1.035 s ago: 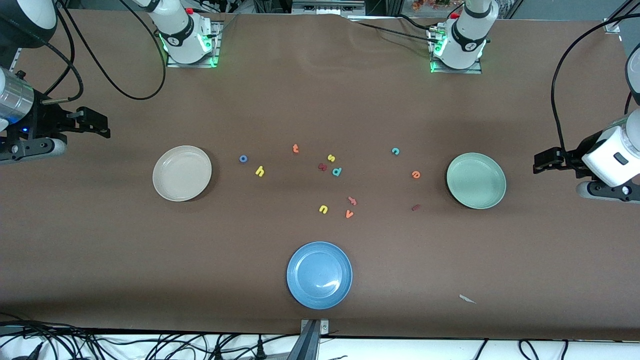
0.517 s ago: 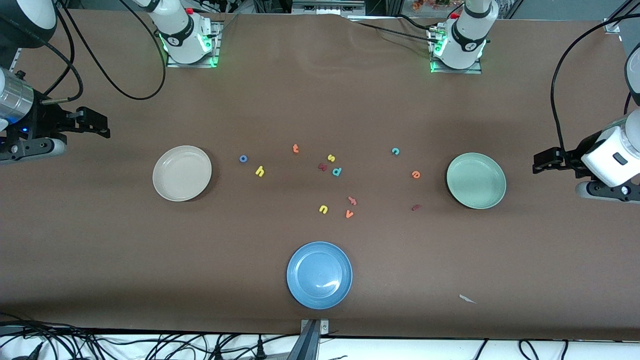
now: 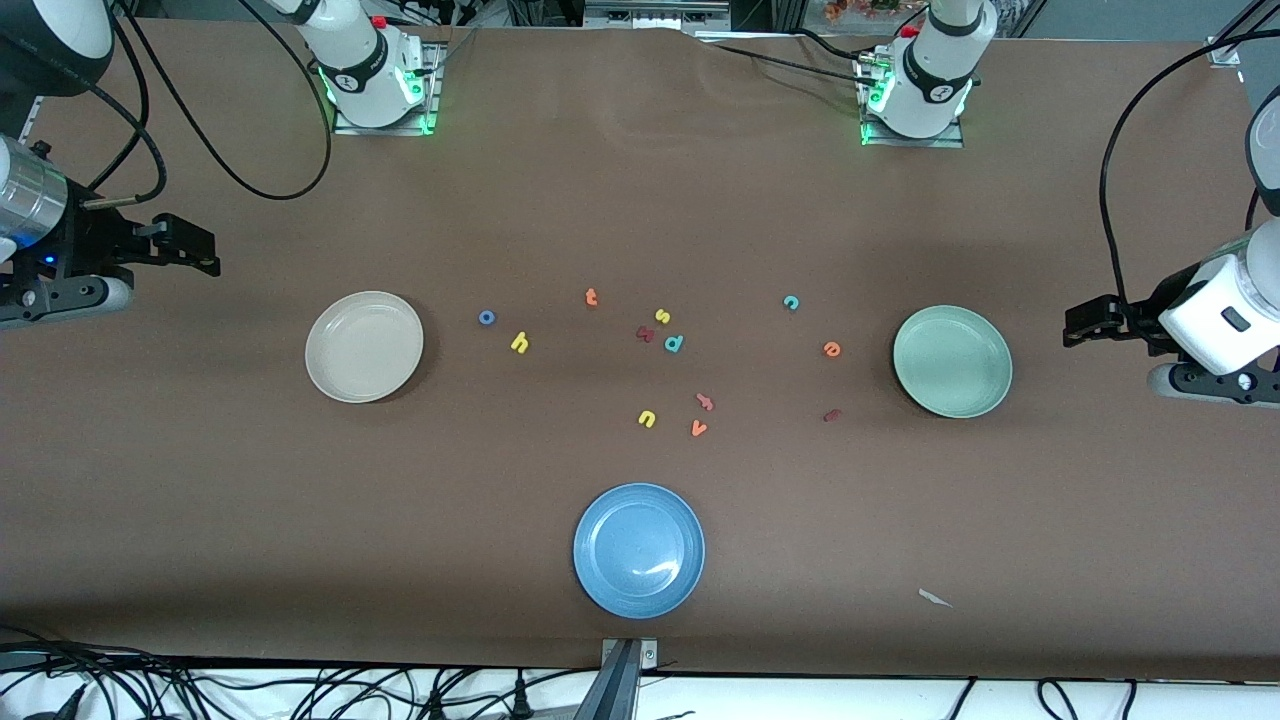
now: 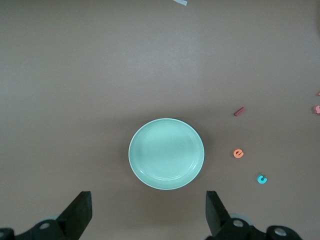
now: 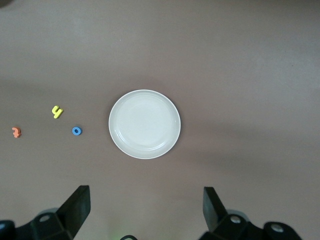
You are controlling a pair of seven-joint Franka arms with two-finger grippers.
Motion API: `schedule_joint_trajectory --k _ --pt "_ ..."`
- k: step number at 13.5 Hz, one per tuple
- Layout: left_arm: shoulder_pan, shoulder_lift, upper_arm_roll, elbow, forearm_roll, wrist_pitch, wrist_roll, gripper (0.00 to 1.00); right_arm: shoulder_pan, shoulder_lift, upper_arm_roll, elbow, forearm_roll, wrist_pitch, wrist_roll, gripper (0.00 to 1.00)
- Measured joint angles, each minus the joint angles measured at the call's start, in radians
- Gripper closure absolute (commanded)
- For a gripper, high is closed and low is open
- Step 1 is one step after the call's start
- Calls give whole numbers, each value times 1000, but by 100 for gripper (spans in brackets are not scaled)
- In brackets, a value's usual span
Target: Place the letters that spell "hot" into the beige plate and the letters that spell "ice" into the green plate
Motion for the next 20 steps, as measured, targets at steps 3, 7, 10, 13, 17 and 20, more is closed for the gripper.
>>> schedule_joint_trajectory --k 3,7,10,13,17,20 --pt "0 0 0 -1 0 0 0 0 0 0 0 0 0 0 0 0" --pt "0 0 0 -2 0 0 0 0 0 0 0 0 0 0 0 0" --pt "0 0 0 -3 0 0 0 0 0 0 0 0 0 0 0 0" --pt "0 0 0 -3 0 0 0 0 0 0 0 0 0 0 0 0" --pt "-5 1 -2 -13 0 0 -5 0 0 0 0 0 0 0 0 0" --pt "-39 16 -8 -19 -3 0 -68 0 0 0 0 0 0 0 0 0"
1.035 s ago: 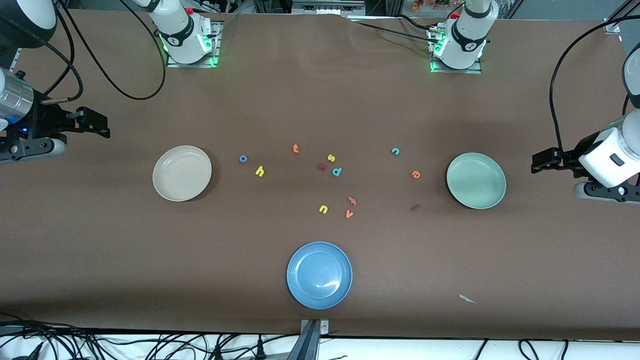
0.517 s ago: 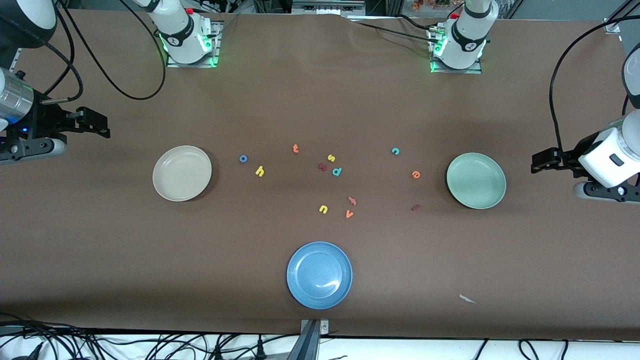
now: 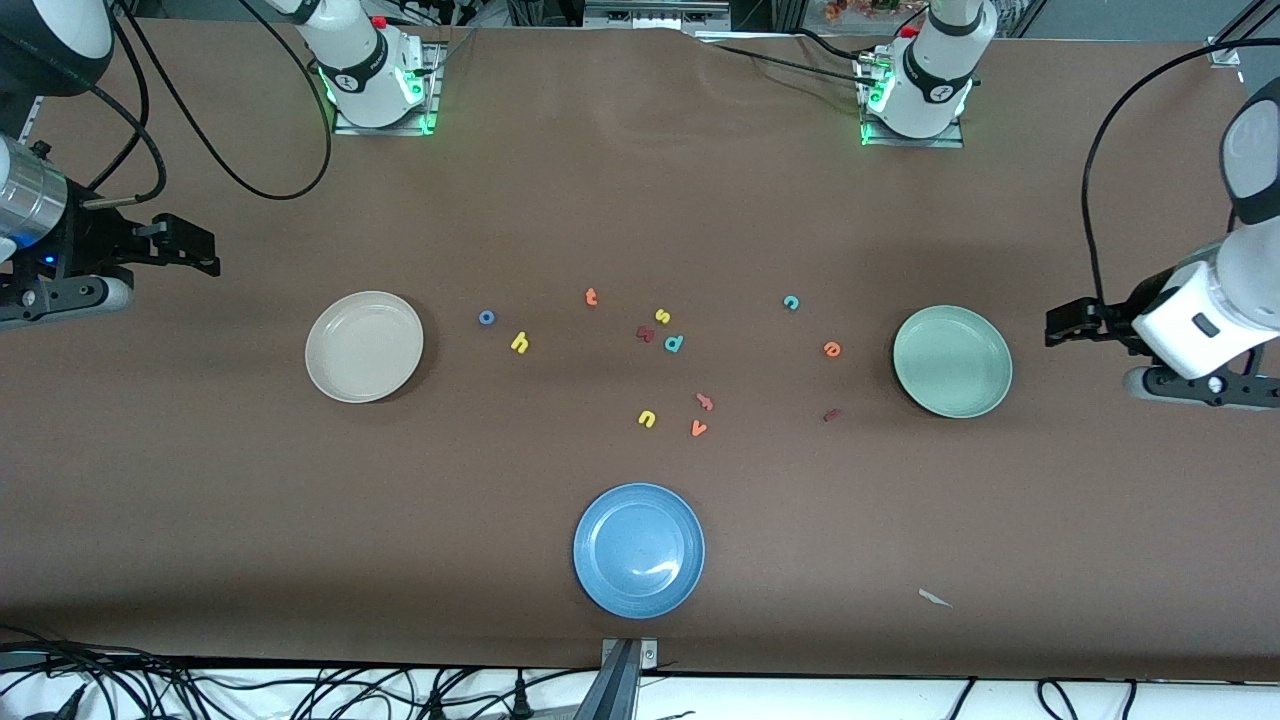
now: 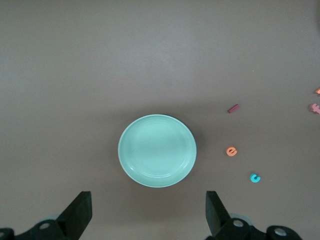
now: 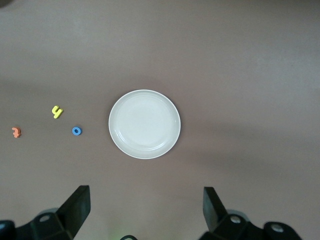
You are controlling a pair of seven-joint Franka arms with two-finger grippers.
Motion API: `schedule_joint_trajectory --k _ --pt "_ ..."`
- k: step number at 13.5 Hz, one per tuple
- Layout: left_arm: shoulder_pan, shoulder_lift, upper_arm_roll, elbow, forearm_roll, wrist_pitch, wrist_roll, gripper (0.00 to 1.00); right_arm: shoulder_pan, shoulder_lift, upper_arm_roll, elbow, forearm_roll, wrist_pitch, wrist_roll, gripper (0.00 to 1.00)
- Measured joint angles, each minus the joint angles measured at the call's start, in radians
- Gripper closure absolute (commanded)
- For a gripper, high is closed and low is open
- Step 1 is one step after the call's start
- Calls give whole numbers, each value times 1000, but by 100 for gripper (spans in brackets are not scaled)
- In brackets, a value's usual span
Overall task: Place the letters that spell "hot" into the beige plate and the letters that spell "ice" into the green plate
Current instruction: 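Reach the left gripper down to the orange e beside the green plate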
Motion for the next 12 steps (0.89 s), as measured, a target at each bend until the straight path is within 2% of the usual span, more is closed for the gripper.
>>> schedule_joint_trajectory --k 4,6,9,12 --pt "-88 53 -5 -3 0 13 -140 0 0 0 -1 0 0 0 0 0" --pt "-133 82 -6 -27 -25 86 -251 1 0 0 -3 0 0 0 0 0" --pt "-190 108 -7 -142 -52 290 -413 1 0 0 -4 0 0 0 0 0" --pt "-215 129 -7 -274 -52 432 -476 2 0 0 -4 0 1 0 0 0"
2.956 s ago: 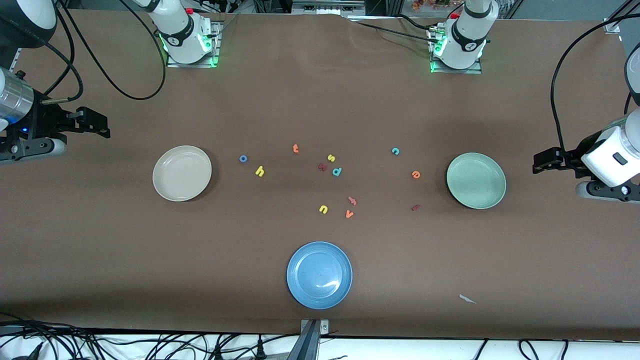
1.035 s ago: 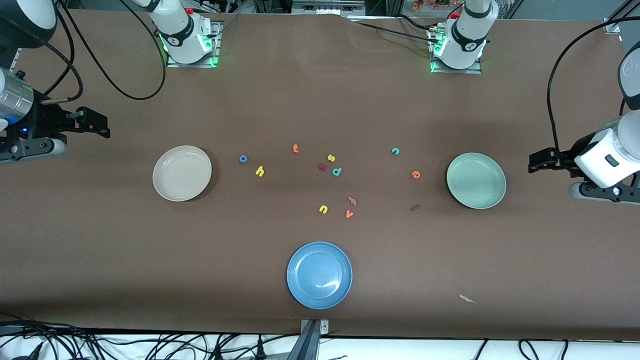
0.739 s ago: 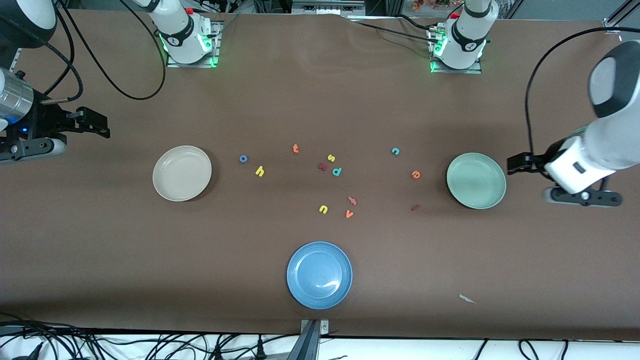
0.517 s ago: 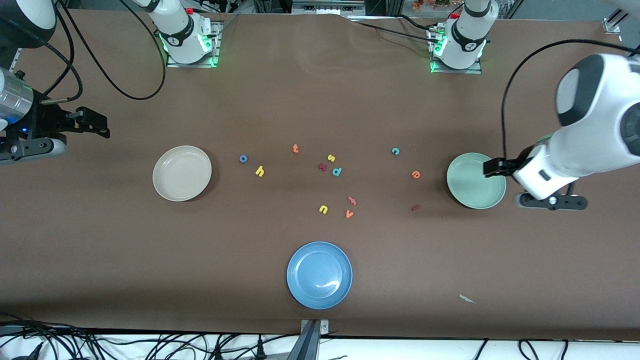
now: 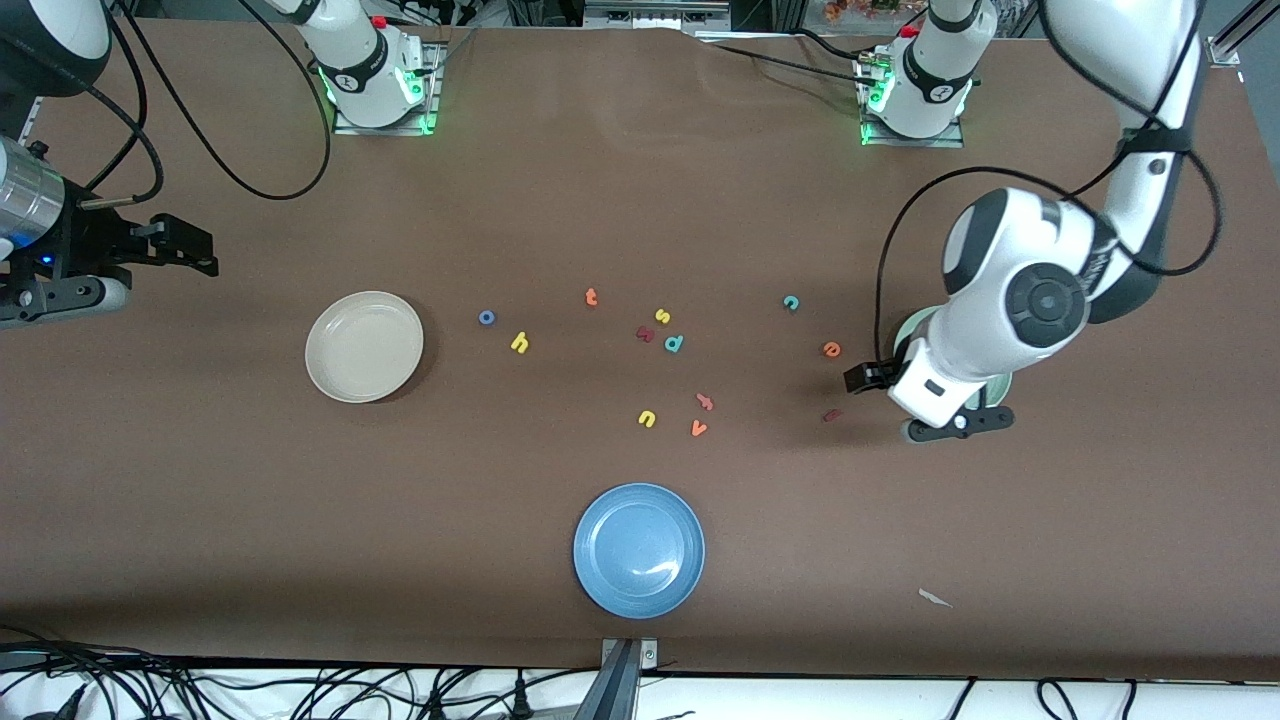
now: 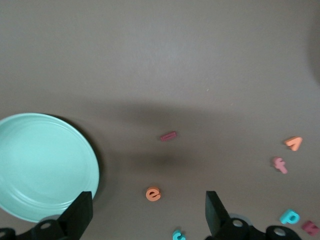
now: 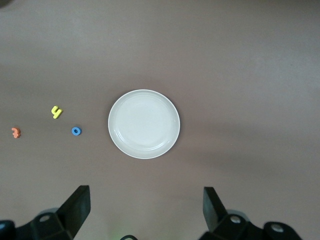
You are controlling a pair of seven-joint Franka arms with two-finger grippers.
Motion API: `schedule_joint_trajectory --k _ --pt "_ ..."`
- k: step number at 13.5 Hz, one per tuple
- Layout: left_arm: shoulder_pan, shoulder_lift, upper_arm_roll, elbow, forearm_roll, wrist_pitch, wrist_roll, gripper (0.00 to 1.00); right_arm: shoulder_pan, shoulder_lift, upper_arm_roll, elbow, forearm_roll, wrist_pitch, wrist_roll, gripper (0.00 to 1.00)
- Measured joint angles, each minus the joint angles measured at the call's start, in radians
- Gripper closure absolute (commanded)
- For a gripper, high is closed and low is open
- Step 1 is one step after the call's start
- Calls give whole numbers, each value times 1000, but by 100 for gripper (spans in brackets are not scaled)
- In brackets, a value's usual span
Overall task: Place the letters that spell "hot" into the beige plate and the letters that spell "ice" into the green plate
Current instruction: 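Reach the left gripper down to the orange e beside the green plate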
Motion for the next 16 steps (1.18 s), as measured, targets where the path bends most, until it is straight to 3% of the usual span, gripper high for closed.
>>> schedule_joint_trajectory --k 4,8,14,15,16 --pt "-1 8 1 -211 0 228 -33 2 0 0 -3 0 0 0 0 0" --pt "-2 8 -18 -347 0 368 -158 2 -2 0 -19 0 8 -1 0 0" --pt "-2 13 -37 -430 0 422 -330 8 -3 0 -45 0 38 -1 0 0" --pt "-2 21 -44 -432 0 443 -353 11 -3 0 -45 0 38 -1 0 0" --pt "-3 31 -48 -432 0 461 -366 22 -3 0 -45 0 38 -1 0 0"
